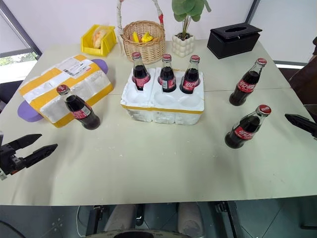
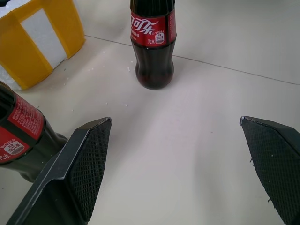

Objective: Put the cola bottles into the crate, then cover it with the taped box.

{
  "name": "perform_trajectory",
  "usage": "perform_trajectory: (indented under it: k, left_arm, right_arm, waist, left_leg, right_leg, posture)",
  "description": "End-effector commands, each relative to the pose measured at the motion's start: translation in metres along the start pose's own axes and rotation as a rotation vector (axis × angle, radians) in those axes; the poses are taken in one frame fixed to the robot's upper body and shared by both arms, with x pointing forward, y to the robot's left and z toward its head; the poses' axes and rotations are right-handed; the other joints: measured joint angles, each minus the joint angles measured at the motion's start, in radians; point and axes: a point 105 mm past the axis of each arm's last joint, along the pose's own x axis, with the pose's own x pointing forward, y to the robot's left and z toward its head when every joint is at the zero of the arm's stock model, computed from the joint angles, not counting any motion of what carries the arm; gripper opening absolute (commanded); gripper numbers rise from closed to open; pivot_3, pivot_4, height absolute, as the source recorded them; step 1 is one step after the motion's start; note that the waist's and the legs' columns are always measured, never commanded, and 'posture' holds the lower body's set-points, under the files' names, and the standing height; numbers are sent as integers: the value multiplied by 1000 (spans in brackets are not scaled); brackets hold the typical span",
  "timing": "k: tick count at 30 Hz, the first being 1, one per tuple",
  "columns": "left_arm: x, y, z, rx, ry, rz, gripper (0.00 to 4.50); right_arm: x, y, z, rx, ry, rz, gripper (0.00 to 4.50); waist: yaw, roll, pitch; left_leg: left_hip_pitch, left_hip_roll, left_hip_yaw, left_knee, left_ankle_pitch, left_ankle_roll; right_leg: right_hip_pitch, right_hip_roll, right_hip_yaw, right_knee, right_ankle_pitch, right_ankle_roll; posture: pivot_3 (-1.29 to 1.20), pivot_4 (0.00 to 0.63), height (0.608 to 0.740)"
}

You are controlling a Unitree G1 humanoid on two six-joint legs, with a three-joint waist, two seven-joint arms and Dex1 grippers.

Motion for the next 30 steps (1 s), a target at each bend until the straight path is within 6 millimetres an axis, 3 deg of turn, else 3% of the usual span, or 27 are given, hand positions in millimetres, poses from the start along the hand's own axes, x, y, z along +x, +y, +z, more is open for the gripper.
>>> perform_trajectory:
  k: [1,10,20,30]
  left_arm:
    - [2,-3,3,43,15,-4,4434]
    - [4,0,0,40,48,1,4434]
    - [9,1,13,33,-32,-32,4434]
    - [45,2,27,48,-102,-107,4434]
  right_arm:
    - [-9,-4,17,-52,-26,-17,4500]
    - [-11,-9,10,-50,-10,-36,4500]
    - [-17,-10,15,-42,-33,-38,4500]
    - [-24,9,41,-41,-79,96,4500]
  waist:
    - [0,0,0]
    - [-1,0,0]
    - [0,0,0]
    - [-1,0,0]
  left_leg:
    - [0,0,0,0,0,0]
    - [0,0,0,1,0,0]
    - [1,0,1,1,0,0]
    - [2,0,1,2,0,0]
  right_leg:
    - [0,0,0,0,0,0]
    - [0,0,0,1,0,0]
    - [0,1,1,3,0,0]
    - [2,1,2,4,0,0]
  posture:
    - [0,150,740]
    - [0,150,740]
    - [0,150,740]
    - [0,150,740]
